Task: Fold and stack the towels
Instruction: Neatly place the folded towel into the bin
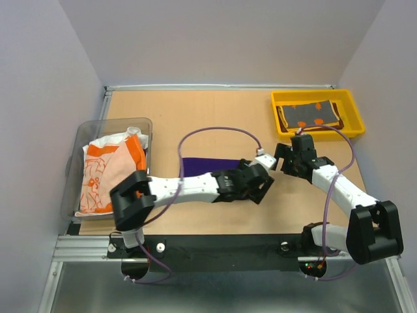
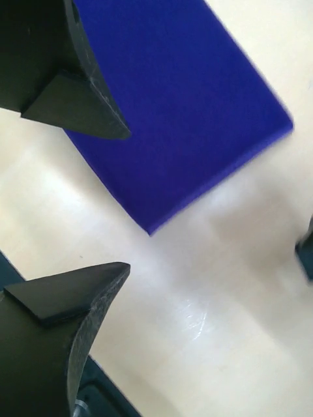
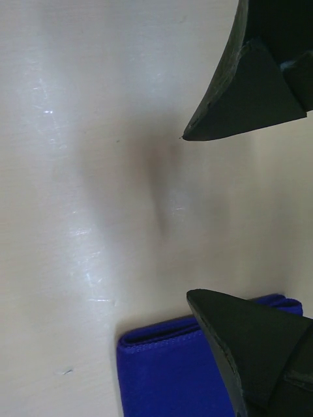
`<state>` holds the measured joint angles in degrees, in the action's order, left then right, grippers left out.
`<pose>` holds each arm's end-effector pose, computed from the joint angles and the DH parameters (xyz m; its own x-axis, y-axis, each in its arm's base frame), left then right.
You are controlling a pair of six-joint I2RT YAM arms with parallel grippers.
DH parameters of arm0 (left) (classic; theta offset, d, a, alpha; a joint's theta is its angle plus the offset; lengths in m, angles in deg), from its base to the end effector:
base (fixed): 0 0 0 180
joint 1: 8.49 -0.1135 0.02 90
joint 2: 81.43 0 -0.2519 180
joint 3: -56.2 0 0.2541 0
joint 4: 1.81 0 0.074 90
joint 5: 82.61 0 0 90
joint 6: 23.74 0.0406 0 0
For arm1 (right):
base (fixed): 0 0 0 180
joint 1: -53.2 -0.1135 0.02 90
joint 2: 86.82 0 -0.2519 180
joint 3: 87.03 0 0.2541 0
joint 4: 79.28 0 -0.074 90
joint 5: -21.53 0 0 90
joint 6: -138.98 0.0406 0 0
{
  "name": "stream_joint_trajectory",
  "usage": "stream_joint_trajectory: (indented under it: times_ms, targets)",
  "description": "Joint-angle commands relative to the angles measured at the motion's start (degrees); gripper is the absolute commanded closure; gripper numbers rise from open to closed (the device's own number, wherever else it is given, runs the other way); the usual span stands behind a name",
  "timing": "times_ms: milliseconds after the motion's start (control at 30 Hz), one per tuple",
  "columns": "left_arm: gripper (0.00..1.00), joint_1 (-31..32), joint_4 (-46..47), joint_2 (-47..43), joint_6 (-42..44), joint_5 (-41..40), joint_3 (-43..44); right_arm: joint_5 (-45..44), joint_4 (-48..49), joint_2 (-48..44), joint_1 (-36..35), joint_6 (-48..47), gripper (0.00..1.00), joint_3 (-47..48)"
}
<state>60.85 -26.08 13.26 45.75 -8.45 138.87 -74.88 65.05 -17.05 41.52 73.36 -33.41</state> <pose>0.1445 -0.3519 0.2447 -0.4838 0.3277 -0.8115 0.6972 0.7048 -0.1311 0.2434 0.0457 0.1893 -0.7563 0.2625 -0.5992 0.1961 0.9648 0.1752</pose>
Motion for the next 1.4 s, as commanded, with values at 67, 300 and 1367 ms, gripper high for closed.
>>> stream_joint_trajectory:
  times_ms: [67, 300, 1367]
  targets:
    - [0.19, 4.7, -6.7, 12.0, 4.6, -8.3, 10.2, -0.2, -0.3, -1.5, 0.3, 1.5, 0.0, -0.4]
    - [0.22, 5.7, -8.5, 18.0, 5.0, -11.1, 13.9, 1.4, 0.2, -2.5, 0.4, 1.5, 0.0, -1.6]
    - [1.0, 4.8, 4.5, 11.1, 5.0, -12.8, 3.6, 39.2, 31.2, 4.5, 0.3, 23.8, 0.0, -13.9]
